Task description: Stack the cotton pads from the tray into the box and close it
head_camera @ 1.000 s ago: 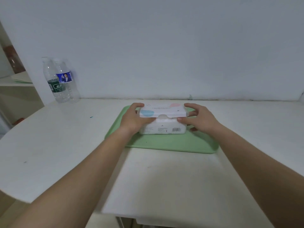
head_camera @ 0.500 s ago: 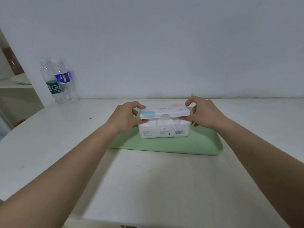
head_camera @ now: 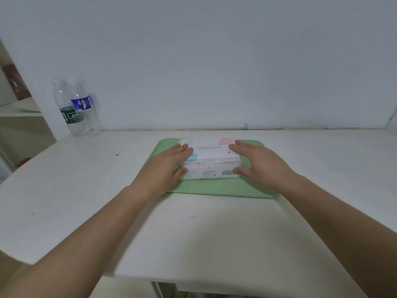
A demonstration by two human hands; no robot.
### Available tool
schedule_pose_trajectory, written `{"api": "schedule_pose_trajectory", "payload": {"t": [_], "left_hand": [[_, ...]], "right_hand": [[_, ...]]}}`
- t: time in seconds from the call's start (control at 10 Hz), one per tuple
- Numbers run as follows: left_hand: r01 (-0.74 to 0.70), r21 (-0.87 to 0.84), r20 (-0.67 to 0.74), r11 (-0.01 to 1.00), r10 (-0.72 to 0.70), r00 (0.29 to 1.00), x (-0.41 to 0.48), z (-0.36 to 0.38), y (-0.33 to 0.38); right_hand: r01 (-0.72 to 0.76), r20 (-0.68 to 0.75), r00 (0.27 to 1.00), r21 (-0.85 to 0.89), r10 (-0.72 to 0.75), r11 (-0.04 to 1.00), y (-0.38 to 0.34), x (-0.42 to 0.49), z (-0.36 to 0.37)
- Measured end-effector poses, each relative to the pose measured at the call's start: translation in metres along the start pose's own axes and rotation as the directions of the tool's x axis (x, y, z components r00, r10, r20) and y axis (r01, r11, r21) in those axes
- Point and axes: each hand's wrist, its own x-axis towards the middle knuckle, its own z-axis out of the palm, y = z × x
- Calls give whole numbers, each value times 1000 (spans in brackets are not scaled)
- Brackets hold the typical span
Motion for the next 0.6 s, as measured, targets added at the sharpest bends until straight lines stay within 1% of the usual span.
{"api": "schedule_pose_trajectory", "payload": {"t": [0.1, 0.2, 0.3, 0.4, 0.5, 0.6], "left_hand": [[-34, 59, -31, 998, 36, 999, -3, 3, 4], [-47, 72, -35, 996, 49, 998, -2, 8, 5], [-4, 76, -29, 997, 7, 1000, 1, 12, 7], [81, 46, 50, 996, -83, 995, 4, 10, 10], [117, 44, 157, 992, -123, 980, 7, 0, 19], [189, 41, 175, 981, -193, 965, 11, -23, 33]], "right_hand": [[55, -35, 998, -105, -59, 993, -7, -6, 5], [44, -16, 999, -166, -47, 985, -13, -7, 10], [7, -6, 1000, -167, -8, 986, -18, -7, 13], [-33, 42, 998, -163, 40, 986, -21, -5, 12], [-47, 111, 992, -170, 67, 984, -26, -5, 3], [-68, 124, 988, -198, 94, 978, -35, 1, -16]]}}
